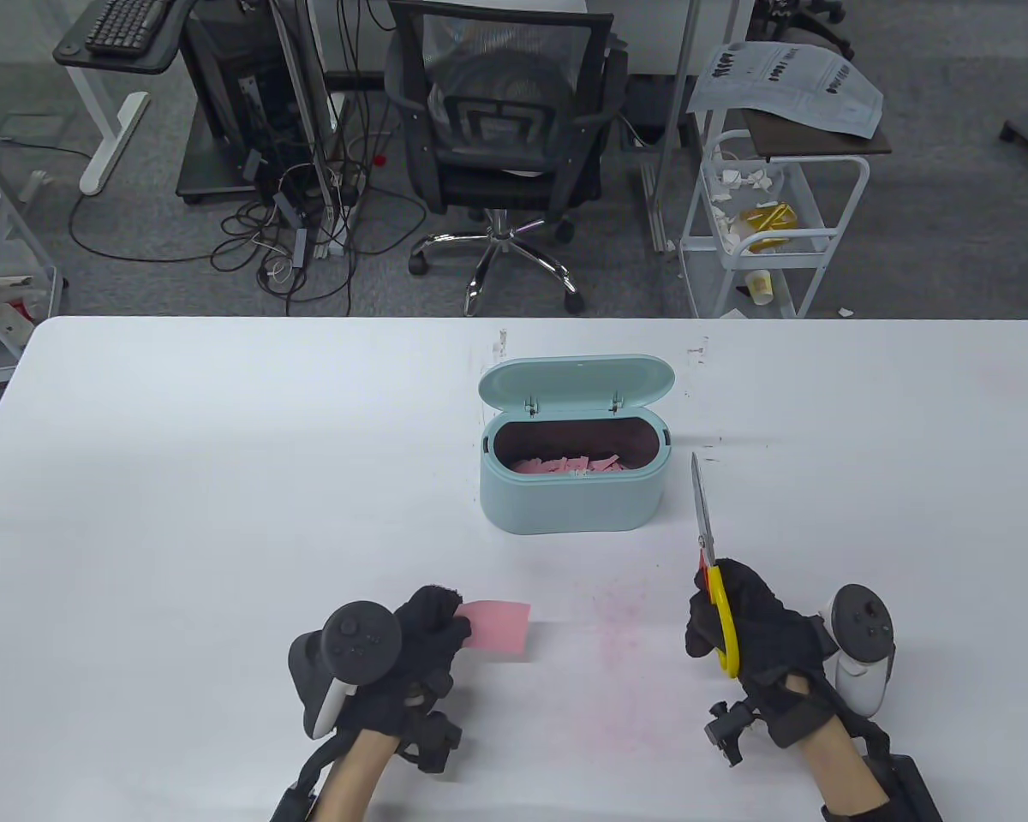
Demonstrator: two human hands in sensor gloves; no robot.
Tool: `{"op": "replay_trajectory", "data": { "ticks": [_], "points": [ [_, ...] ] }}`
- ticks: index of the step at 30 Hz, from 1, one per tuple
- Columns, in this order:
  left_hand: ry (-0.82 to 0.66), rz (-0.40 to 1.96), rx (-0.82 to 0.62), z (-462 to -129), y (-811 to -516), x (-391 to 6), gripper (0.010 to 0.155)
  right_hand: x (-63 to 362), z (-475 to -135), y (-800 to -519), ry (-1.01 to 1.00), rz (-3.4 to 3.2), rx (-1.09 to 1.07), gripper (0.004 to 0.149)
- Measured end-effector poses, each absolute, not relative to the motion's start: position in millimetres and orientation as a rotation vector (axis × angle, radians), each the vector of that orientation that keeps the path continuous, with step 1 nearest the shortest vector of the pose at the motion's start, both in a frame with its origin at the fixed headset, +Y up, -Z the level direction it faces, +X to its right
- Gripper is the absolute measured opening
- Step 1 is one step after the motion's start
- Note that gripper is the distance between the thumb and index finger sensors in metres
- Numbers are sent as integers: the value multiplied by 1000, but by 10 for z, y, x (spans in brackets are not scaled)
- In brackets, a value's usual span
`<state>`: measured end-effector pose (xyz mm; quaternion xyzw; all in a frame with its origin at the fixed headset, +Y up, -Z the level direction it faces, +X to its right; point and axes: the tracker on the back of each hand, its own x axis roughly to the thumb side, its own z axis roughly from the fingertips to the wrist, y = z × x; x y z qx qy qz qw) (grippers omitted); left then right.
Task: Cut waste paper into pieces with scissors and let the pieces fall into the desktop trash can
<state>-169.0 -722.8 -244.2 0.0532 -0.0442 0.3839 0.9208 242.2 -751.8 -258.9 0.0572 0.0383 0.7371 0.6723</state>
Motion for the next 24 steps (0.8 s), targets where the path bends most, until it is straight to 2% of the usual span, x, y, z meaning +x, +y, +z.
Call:
{"op": "replay_trajectory", "data": {
  "ticks": [4,8,12,19,24],
  "points": [
    [-83,889,254,-2592,-7007,-1576,37,2429,-2605,-7547,95,1653,114,71],
    [-76,980,298,-2812,-6863,-1421,37,2433,-2620,-7563,101,1654,106,71],
    [-124,1025,316,-3101,-6741,-1205,37,2429,-2627,-7582,101,1652,92,71],
    [-147,1060,362,-3500,-6698,-1002,36,2411,-2636,-7613,110,1649,78,71],
    [-55,1061,285,-3616,-6769,-959,36,2392,-2667,-7678,130,1653,48,71]
  ]
}}
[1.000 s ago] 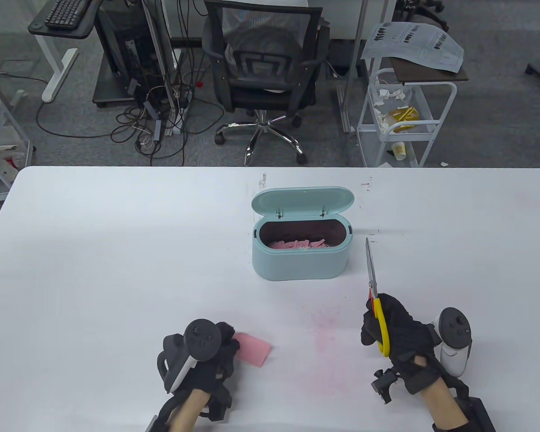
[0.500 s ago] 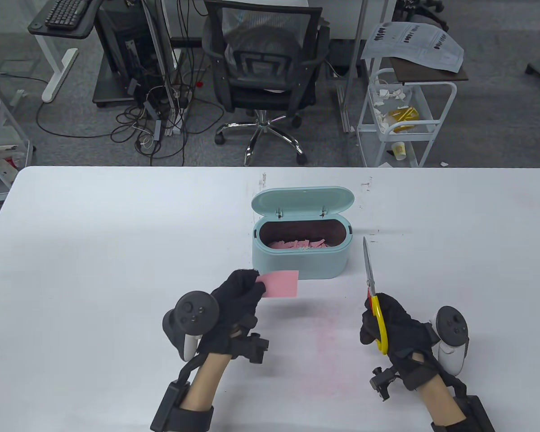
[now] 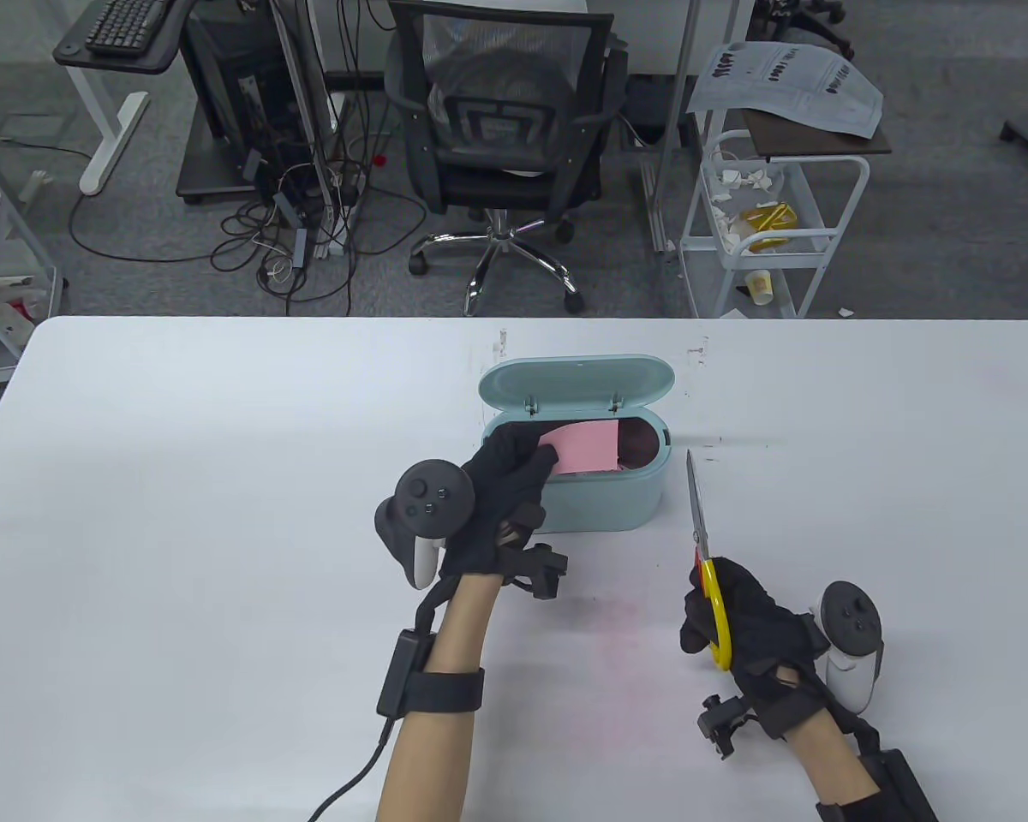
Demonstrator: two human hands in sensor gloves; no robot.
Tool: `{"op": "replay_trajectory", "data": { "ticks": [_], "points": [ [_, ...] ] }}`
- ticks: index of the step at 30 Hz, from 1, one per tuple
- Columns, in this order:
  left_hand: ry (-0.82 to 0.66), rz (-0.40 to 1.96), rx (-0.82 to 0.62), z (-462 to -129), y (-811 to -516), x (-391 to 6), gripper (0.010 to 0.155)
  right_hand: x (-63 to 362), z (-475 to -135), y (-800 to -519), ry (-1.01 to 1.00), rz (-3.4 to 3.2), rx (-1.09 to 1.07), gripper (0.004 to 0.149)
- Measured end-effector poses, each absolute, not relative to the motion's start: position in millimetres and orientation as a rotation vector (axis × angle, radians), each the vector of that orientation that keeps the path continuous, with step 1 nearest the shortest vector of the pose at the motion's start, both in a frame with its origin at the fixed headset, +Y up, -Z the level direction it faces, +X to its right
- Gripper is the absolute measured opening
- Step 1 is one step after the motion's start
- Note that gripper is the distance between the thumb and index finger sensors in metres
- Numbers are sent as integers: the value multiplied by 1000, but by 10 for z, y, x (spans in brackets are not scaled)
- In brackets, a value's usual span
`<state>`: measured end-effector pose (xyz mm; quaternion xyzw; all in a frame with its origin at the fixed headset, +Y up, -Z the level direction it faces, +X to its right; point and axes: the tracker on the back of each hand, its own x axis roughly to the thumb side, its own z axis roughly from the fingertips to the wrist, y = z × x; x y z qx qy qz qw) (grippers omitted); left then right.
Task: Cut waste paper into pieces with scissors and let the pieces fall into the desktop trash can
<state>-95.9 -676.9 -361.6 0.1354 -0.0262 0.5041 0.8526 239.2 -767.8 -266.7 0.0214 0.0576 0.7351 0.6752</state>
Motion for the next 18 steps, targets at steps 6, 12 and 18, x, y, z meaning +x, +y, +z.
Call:
{"op": "replay_trajectory", "data": {
  "ticks": [6,12,18],
  "points": [
    [99,907,274,-3741,-6683,-972,36,2350,-2681,-7741,152,1665,26,71],
    [170,984,305,-3733,-6845,-1036,36,2317,-2714,-7759,170,1676,9,71],
    [198,1094,194,-3808,-6943,-1099,36,2221,-2781,-7725,142,1667,-5,71]
  ]
}}
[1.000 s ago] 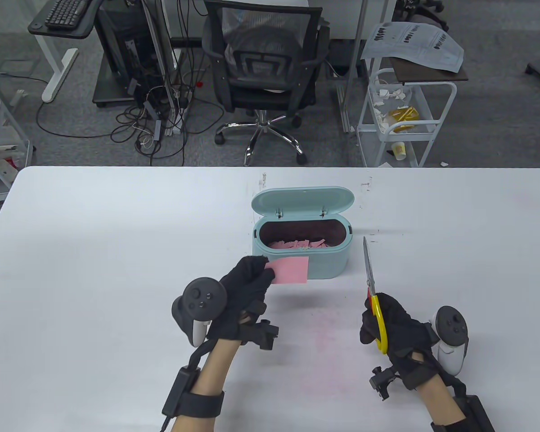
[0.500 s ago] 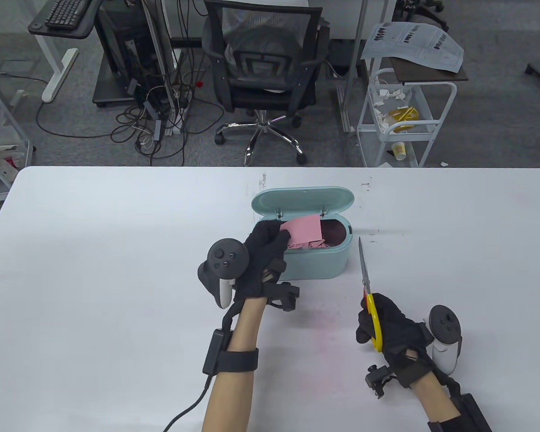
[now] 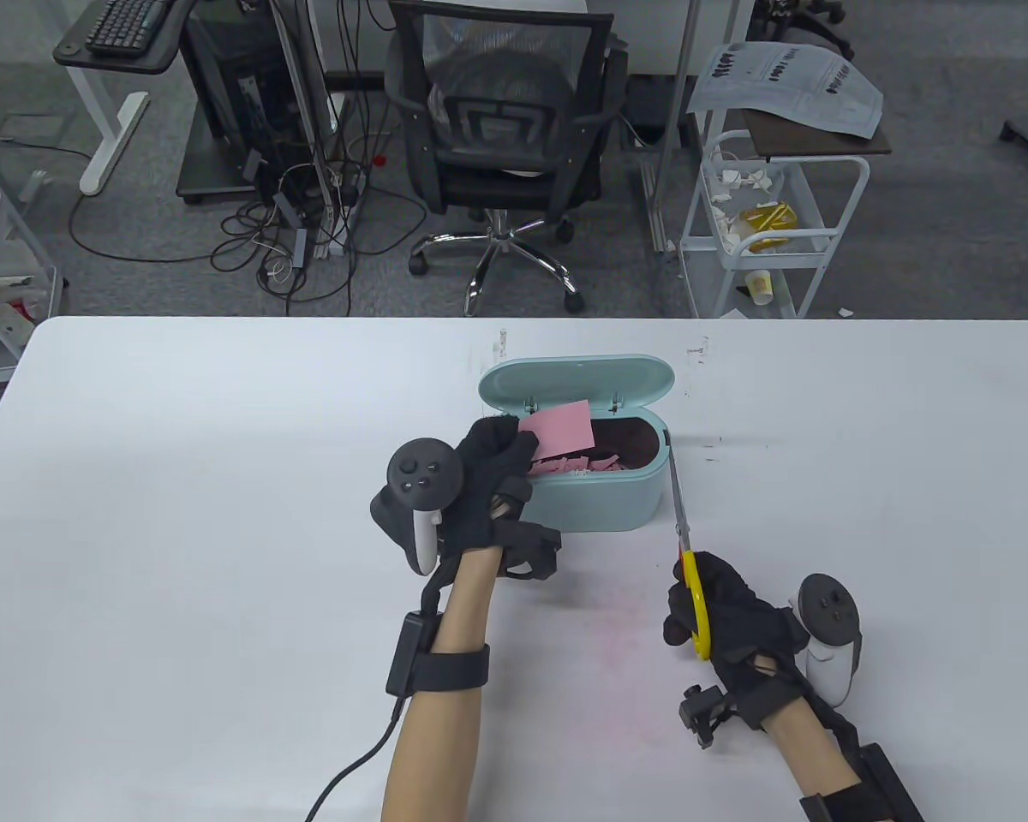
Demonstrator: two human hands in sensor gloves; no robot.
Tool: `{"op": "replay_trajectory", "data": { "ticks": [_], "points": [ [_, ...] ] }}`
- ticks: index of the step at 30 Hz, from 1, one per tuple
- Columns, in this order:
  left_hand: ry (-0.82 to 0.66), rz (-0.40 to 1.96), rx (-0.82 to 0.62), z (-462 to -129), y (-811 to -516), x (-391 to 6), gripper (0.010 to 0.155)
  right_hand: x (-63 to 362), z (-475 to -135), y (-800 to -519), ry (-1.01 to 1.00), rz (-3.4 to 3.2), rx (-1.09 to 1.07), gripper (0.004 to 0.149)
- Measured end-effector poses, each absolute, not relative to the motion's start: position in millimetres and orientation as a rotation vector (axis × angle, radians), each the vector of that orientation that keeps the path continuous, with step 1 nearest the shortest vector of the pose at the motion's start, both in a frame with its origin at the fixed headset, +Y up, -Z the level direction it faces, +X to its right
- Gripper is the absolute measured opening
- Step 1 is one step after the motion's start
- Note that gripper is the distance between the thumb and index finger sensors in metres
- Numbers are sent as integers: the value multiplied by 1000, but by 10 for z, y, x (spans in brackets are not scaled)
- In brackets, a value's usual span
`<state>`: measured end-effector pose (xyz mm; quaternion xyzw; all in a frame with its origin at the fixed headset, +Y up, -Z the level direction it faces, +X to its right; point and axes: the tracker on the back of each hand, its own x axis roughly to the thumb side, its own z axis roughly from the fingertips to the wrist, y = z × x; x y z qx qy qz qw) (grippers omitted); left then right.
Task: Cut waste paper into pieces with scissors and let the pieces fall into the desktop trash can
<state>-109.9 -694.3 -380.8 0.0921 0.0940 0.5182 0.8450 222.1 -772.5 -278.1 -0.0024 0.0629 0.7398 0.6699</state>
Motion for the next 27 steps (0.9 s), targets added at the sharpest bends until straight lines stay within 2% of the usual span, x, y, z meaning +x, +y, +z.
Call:
{"op": "replay_trajectory", "data": {
  "ticks": [4,8,11,14,16,27],
  "points": [
    [192,1125,179,-3819,-6966,-1128,36,2102,-2861,-7634,134,1712,1,72],
    [182,1105,188,-3827,-6970,-1128,36,1914,-3000,-7561,174,1705,-9,79],
    [174,1117,180,-3835,-6976,-1143,36,1753,-3124,-7558,298,1694,-2,89],
    [173,1137,177,-3836,-6988,-1156,36,1626,-3212,-7615,461,1629,144,98],
    [168,1135,178,-3837,-6988,-1160,36,1580,-3233,-7646,520,1586,114,98],
    [172,1155,180,-3826,-6995,-1159,36,1415,-3303,-7698,460,1698,118,95]
  ]
}}
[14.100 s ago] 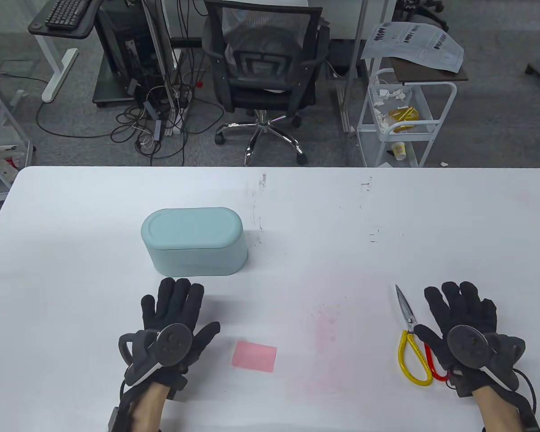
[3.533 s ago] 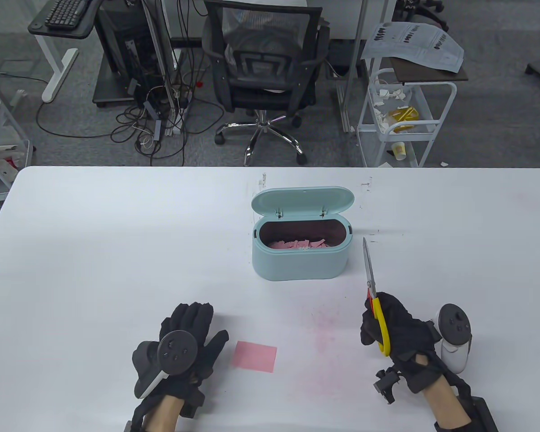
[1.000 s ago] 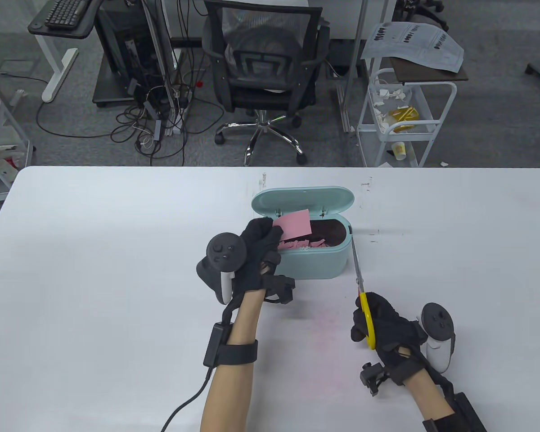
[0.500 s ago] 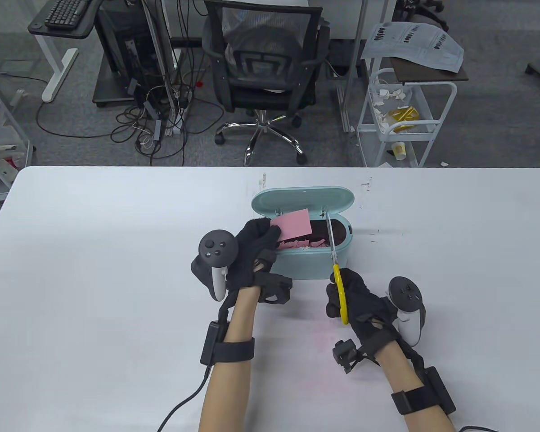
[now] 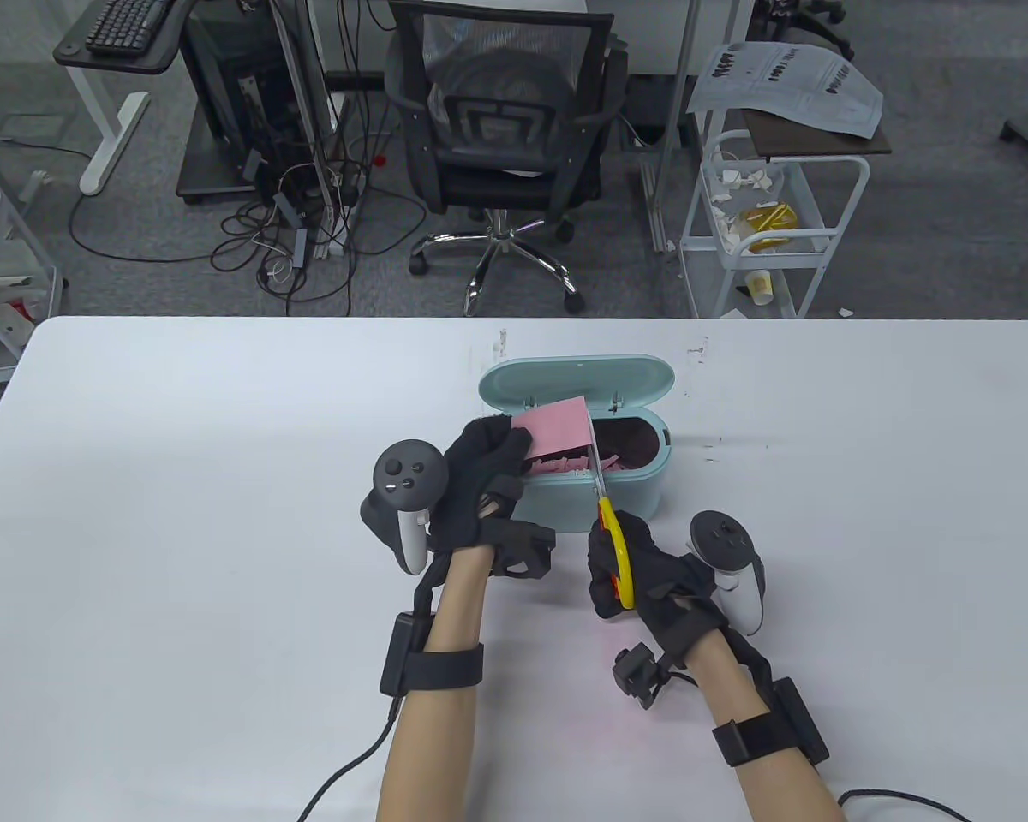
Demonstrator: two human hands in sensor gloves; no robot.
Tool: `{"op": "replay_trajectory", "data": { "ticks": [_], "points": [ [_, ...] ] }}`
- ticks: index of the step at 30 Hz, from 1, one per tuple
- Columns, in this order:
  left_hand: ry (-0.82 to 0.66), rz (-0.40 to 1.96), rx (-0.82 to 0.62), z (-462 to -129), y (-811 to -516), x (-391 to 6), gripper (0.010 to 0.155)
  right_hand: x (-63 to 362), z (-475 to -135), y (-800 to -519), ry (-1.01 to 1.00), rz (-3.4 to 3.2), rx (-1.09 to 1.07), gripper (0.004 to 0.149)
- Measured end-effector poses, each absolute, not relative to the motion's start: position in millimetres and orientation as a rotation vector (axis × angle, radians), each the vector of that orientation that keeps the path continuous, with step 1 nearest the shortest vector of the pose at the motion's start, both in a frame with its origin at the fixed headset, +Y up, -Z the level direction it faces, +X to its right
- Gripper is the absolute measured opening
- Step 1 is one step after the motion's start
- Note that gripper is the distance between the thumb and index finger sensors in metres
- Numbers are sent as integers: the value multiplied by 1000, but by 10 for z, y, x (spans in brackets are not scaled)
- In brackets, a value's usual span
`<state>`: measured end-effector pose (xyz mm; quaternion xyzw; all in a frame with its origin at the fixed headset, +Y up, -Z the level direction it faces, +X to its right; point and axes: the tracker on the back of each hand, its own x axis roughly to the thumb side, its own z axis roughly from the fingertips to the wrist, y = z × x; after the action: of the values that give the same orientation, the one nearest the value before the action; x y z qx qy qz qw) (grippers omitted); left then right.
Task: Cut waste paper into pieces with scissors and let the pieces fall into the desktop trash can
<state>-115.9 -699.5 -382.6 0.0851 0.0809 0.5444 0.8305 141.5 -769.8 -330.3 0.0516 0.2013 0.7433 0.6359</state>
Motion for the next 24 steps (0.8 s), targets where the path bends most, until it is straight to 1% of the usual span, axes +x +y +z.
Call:
{"op": "replay_trajectory", "data": {
  "ticks": [6,21,24],
  "points": [
    [170,1155,185,-3824,-6998,-1159,36,1375,-3338,-7653,389,1706,82,92],
    [166,1146,199,-3818,-7005,-1159,36,1415,-3391,-7691,383,1731,66,88],
    [162,1150,199,-3819,-7008,-1163,35,1419,-3382,-7705,380,1714,30,82]
  ]
}}
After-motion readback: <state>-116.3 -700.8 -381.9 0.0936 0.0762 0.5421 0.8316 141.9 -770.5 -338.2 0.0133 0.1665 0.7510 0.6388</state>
